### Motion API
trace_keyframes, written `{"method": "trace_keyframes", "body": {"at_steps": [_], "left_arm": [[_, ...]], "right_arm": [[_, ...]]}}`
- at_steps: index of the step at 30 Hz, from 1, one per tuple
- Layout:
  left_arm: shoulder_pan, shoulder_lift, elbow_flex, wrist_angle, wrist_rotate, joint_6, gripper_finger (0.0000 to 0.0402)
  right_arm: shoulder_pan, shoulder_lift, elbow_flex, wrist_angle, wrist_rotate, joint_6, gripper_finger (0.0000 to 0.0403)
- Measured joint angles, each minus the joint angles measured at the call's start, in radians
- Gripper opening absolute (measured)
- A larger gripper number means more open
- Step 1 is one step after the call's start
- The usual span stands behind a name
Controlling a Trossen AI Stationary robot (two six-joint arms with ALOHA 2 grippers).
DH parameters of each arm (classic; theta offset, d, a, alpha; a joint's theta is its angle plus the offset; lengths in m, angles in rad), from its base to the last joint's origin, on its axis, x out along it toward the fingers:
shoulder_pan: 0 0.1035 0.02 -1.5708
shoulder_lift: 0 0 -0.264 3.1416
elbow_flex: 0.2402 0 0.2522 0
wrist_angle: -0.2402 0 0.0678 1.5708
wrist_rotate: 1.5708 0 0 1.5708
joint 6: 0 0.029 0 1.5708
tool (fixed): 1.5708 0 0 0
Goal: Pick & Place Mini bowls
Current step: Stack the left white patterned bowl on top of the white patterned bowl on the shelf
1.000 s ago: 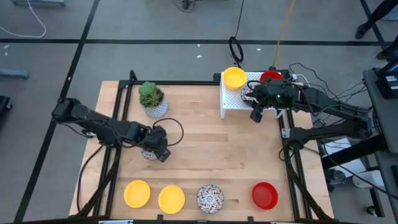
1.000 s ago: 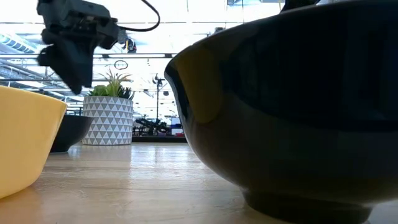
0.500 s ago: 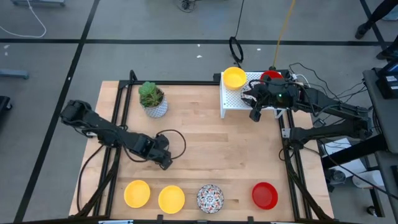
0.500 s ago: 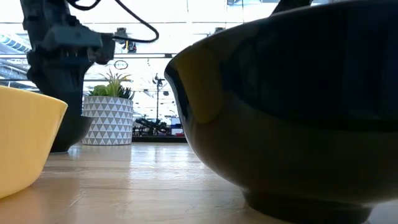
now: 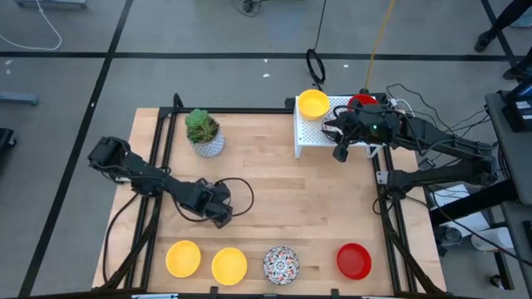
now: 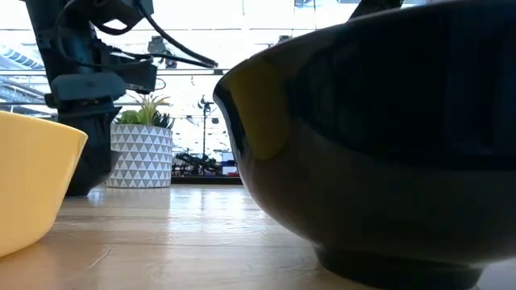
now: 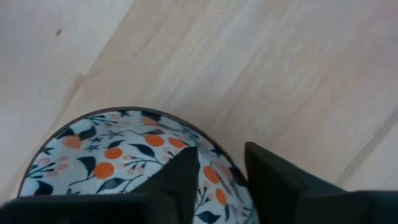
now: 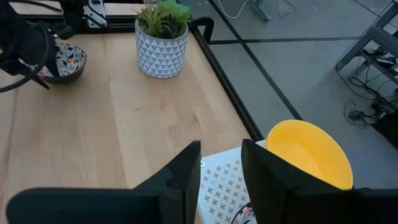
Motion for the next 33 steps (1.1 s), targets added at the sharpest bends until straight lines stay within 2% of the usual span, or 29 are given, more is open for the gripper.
{"method": "trace_keyframes", "body": {"at_steps": [4,6,10,14,18,21,25,28,33], "left_arm": [[-0.001,-0.001,0.001,0.016,-0.001,0.047,0.0041],[0.000,-0.006,0.004,0.010,-0.028,0.064,0.0016],[0.000,-0.001,0.019,0.023,-0.029,0.109,0.0027],[0.005,0.001,0.054,0.100,-0.022,0.255,0.0020],[0.038,0.002,0.058,0.310,-0.023,0.429,0.0013],[0.078,0.017,0.060,0.499,-0.014,0.548,0.0025],[0.138,0.048,0.068,0.643,0.025,0.651,0.0025],[0.189,0.086,0.090,0.625,0.036,0.671,0.0012],[0.249,0.203,0.206,0.598,0.107,0.725,0.0021]], "right_arm": [[0.000,0.000,0.000,0.000,0.000,0.000,0.0102],[0.000,0.000,0.000,0.000,0.000,0.000,0.0102],[0.000,0.000,0.000,-0.001,0.000,0.001,0.0102],[0.000,0.000,0.000,0.000,0.000,0.001,0.0102],[0.000,0.000,0.000,0.000,0.000,0.016,0.0102],[0.000,0.000,0.000,0.000,-0.001,0.032,0.0102],[0.007,-0.001,-0.029,0.024,-0.001,0.032,0.0102],[0.023,0.001,-0.067,0.044,-0.001,0.033,0.0102],[0.067,0.000,-0.151,0.148,0.000,0.033,0.0102]]}}
